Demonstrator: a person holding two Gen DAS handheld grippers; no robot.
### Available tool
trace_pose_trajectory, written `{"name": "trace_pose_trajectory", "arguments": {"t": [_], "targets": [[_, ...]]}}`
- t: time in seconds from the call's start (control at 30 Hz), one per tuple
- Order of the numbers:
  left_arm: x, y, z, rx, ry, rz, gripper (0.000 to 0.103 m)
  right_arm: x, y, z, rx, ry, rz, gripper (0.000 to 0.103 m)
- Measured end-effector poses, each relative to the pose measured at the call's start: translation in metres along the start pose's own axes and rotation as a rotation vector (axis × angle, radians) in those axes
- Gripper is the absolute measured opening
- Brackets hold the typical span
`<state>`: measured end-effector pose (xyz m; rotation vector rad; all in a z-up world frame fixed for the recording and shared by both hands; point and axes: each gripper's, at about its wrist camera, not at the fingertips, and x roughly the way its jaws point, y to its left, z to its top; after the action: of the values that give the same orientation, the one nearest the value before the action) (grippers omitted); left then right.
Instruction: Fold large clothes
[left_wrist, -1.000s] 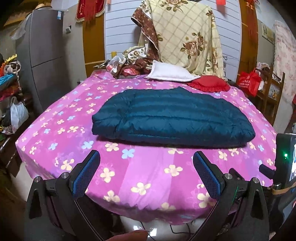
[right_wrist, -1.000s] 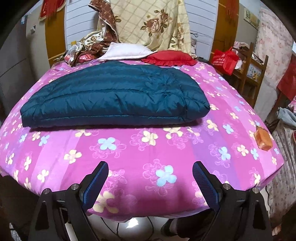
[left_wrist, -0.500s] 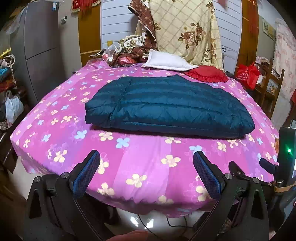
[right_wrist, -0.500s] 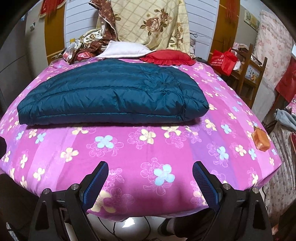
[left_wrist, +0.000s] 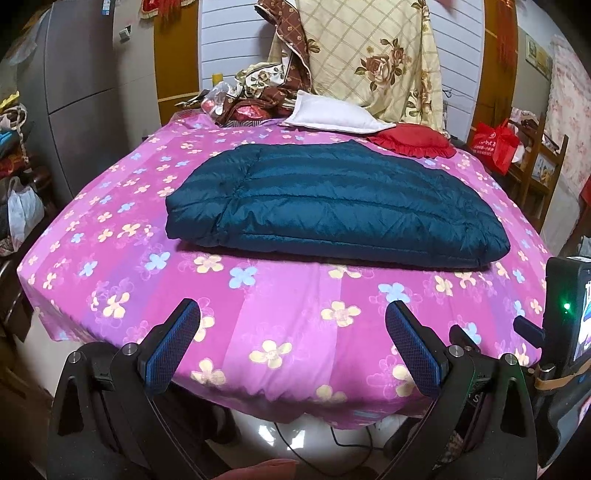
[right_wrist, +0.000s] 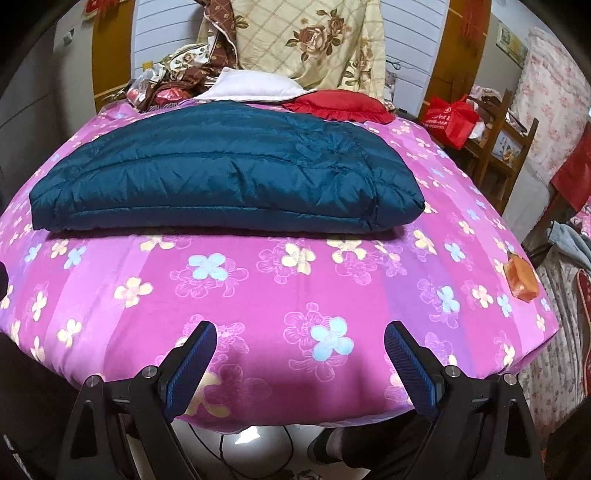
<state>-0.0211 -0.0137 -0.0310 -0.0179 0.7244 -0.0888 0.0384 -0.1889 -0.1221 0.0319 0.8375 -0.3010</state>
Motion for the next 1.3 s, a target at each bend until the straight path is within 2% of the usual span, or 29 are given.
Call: {"name": "trace_pose_trajectory", "arguments": {"t": [0.53, 0.8, 1.3], "targets": [[0.008, 0.002, -0.002, 0.009, 0.032, 0.006, 0.101, 0.002, 0.004, -0.002, 0.0, 0.018, 0.006, 0.09], [0.01, 0.002, -0.004, 0.014, 0.039, 0.002, 0.101, 0.0, 0.014, -0.003, -0.042, 0.01, 0.008, 0.09], [0.015, 0.002, -0.005, 0.018, 0.069, -0.01, 0.101, 0.0, 0.01, -0.003, -0.012, 0.011, 0.006, 0.09]]}}
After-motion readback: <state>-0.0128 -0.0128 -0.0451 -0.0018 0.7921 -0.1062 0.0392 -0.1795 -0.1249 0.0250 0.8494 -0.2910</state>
